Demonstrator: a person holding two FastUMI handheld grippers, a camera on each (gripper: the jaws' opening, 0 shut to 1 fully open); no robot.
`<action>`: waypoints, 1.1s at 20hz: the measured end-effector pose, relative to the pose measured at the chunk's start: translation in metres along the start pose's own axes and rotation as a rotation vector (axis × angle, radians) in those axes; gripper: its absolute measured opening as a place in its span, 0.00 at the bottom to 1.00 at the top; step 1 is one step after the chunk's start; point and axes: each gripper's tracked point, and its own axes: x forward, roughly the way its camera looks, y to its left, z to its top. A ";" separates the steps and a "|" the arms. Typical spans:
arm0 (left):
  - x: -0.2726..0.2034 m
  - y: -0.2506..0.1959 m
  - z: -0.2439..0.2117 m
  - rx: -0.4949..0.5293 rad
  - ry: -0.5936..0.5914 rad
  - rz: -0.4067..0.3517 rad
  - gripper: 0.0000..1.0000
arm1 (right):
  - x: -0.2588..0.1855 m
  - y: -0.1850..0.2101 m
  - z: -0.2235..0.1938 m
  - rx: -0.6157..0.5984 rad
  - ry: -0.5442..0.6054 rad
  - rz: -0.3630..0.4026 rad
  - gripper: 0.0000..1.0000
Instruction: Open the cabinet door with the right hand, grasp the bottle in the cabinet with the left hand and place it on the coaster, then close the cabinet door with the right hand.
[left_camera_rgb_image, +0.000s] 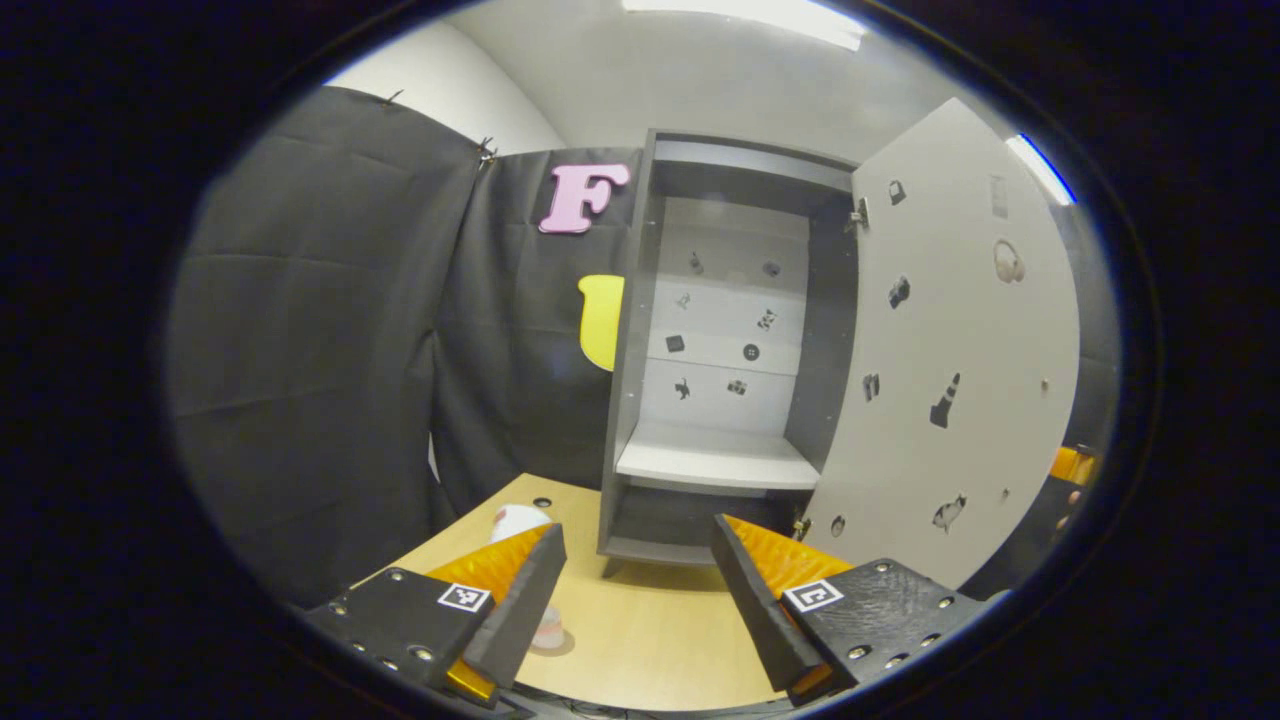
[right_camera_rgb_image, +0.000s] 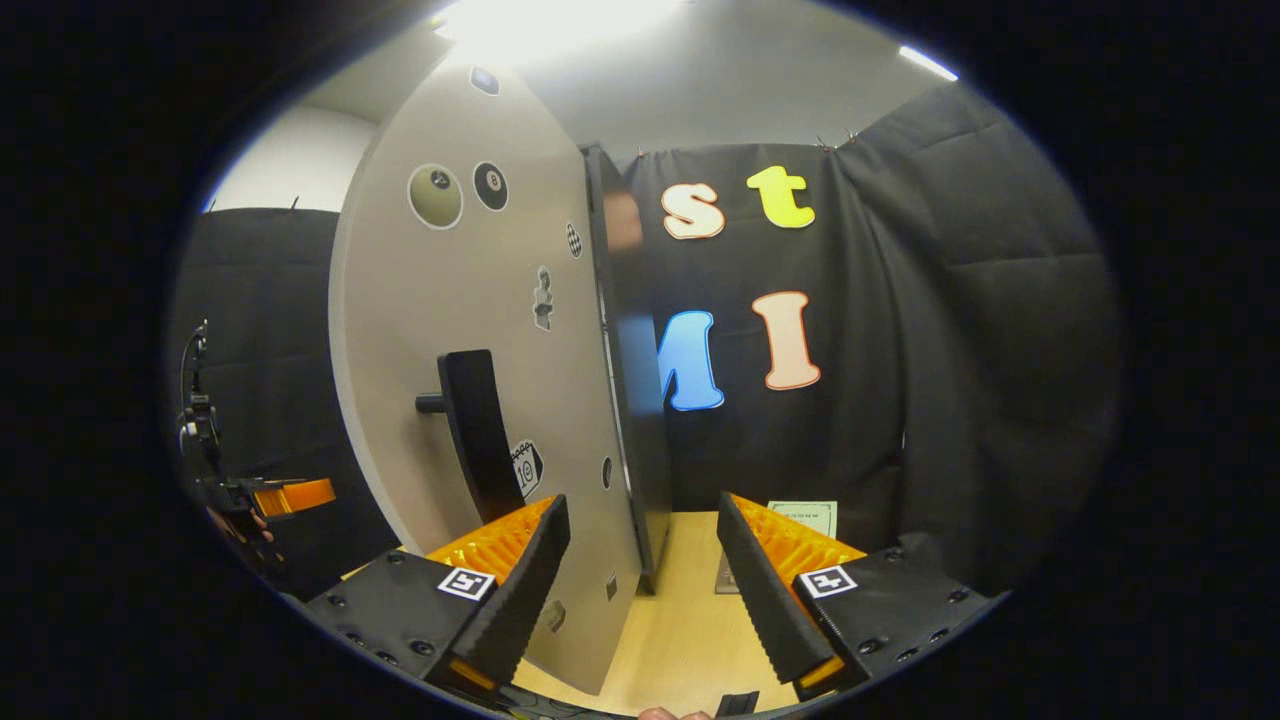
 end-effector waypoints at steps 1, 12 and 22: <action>-0.002 0.003 0.000 -0.003 0.002 0.007 0.89 | 0.000 0.004 0.004 -0.021 -0.008 -0.003 0.95; 0.022 0.051 0.003 -0.019 0.002 0.016 0.89 | 0.010 0.058 -0.010 0.135 0.066 0.053 0.96; 0.061 0.127 0.014 -0.028 0.009 0.013 0.91 | 0.039 0.133 0.005 0.142 0.062 0.075 0.97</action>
